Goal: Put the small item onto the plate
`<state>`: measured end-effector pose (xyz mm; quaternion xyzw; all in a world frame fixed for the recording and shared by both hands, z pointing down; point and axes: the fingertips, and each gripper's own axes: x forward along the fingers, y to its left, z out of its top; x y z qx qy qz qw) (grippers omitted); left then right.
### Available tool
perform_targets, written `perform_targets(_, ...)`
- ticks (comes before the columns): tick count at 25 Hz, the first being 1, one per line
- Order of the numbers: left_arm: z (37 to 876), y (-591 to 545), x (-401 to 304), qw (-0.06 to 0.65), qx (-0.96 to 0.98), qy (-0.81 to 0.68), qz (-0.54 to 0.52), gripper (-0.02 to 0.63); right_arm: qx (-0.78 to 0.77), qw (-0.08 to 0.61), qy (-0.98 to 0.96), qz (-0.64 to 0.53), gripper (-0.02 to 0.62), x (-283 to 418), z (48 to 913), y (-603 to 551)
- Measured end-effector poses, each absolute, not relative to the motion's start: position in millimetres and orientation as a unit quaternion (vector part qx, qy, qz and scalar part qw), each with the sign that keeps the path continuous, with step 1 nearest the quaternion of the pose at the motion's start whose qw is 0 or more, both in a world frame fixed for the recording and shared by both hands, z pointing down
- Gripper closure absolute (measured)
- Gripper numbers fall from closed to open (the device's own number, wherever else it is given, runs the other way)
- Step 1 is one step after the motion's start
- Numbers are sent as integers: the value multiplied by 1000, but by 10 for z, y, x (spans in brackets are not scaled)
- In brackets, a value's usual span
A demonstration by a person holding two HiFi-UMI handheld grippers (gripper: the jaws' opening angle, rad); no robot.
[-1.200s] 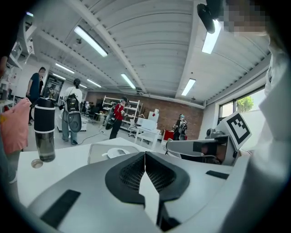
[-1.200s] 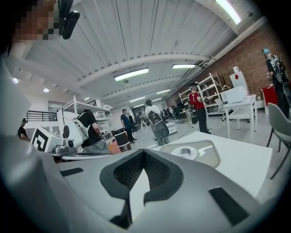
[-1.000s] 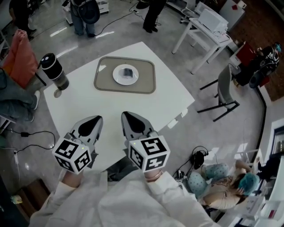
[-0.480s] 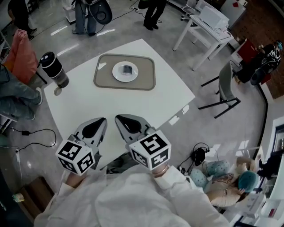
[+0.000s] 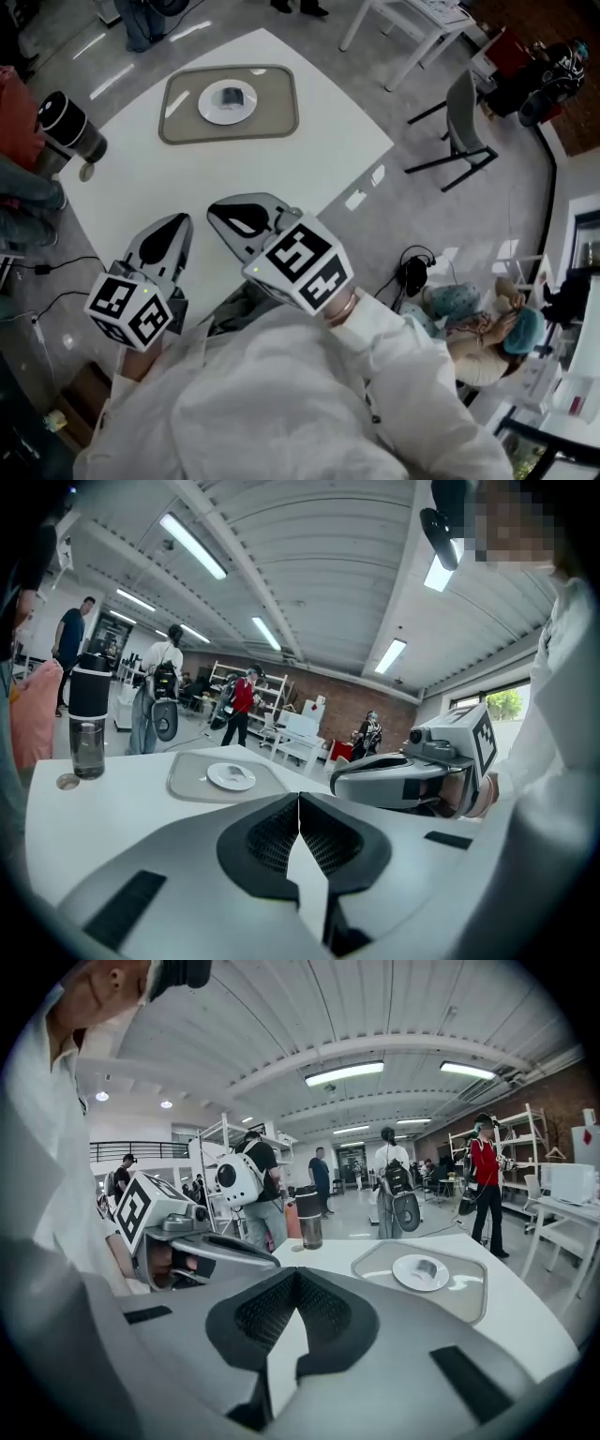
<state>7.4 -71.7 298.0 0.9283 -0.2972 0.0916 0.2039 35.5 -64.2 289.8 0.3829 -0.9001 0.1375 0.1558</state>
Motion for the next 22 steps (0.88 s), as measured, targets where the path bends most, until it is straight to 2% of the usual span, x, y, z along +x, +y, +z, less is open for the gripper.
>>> perform_targets(22, 3183, -665, 257, 234, 928, -266, 113, 595, 327, 197, -907, 180, 581, 450, 3065, -586)
